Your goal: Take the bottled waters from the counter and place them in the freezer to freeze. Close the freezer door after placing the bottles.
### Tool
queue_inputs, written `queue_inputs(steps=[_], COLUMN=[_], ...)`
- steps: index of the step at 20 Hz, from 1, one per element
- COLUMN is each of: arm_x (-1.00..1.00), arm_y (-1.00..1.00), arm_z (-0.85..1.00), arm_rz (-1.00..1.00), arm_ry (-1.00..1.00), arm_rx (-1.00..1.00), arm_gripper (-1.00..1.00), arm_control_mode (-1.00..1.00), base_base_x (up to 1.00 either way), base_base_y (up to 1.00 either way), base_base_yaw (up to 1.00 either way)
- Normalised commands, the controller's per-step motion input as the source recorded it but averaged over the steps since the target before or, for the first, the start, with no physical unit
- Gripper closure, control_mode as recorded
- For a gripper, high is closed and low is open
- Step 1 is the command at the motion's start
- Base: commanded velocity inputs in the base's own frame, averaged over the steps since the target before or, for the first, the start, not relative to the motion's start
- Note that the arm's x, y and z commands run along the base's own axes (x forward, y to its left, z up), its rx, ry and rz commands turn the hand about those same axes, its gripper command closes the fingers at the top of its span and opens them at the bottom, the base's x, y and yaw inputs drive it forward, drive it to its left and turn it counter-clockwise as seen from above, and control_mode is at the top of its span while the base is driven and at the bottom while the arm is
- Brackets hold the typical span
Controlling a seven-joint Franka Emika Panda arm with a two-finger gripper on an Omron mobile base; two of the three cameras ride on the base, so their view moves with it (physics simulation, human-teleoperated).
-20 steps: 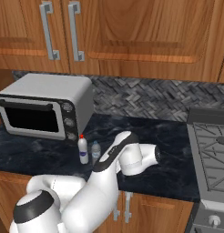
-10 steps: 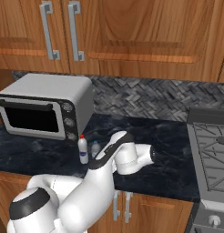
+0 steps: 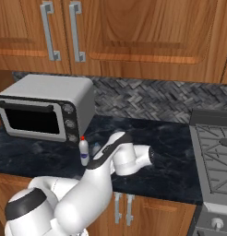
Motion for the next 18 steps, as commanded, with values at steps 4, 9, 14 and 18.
queue_inputs(steps=[4, 9, 14, 18], arm_x=[0.0, 0.0, 0.08, 0.11], arm_y=[0.09, 0.11, 0.18, 0.16], arm_z=[0.0, 0.0, -0.04, -0.03], arm_rz=[0.0, 0.0, 0.0, 0.0], arm_ry=[0.01, 0.0, 0.0, 0.0], arm_rx=[0.0, 0.0, 0.0, 0.0], arm_gripper=[-1.0, -1.0, -1.0, -1.0], arm_control_mode=[-1.0, -1.0, -1.0, -1.0], base_base_x=[0.0, 0.0, 0.0, 0.0], base_base_y=[0.0, 0.0, 0.0, 0.0], base_base_yaw=[0.0, 0.0, 0.0, 0.0])
